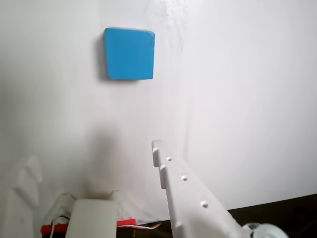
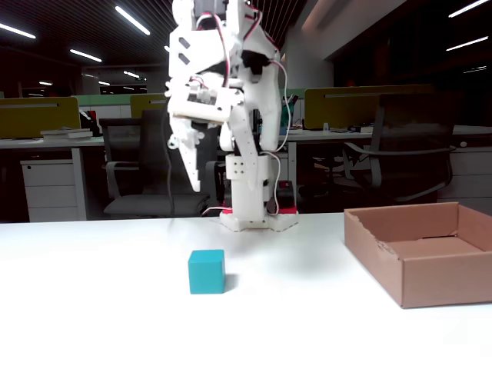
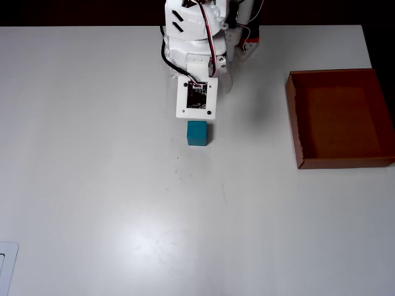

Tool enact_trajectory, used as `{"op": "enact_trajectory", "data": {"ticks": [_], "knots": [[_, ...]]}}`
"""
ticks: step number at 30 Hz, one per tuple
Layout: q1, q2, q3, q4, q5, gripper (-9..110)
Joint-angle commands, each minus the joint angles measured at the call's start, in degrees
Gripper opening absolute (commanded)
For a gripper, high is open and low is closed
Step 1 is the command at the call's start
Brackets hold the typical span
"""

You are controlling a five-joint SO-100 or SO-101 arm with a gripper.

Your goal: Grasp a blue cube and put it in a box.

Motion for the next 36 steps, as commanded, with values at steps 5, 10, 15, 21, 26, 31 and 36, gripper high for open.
{"op": "enact_trajectory", "data": {"ticks": [5, 10, 15, 21, 26, 31, 36], "knots": [[2.99, -9.05, -7.91, -5.8, -2.72, 33], [4.92, -14.24, -7.73, -10.9, -3.52, 33], [6.42, -20.3, -8.26, -14.06, -4.57, 33], [5.45, -23.64, -7.82, -15.47, -3.96, 33], [3.16, -23.99, -5.8, -16.88, -2.55, 32], [0.0, -23.73, -3.34, -18.63, 0.44, 32], [-2.02, -23.55, -0.7, -21.8, 2.64, 31]]}}
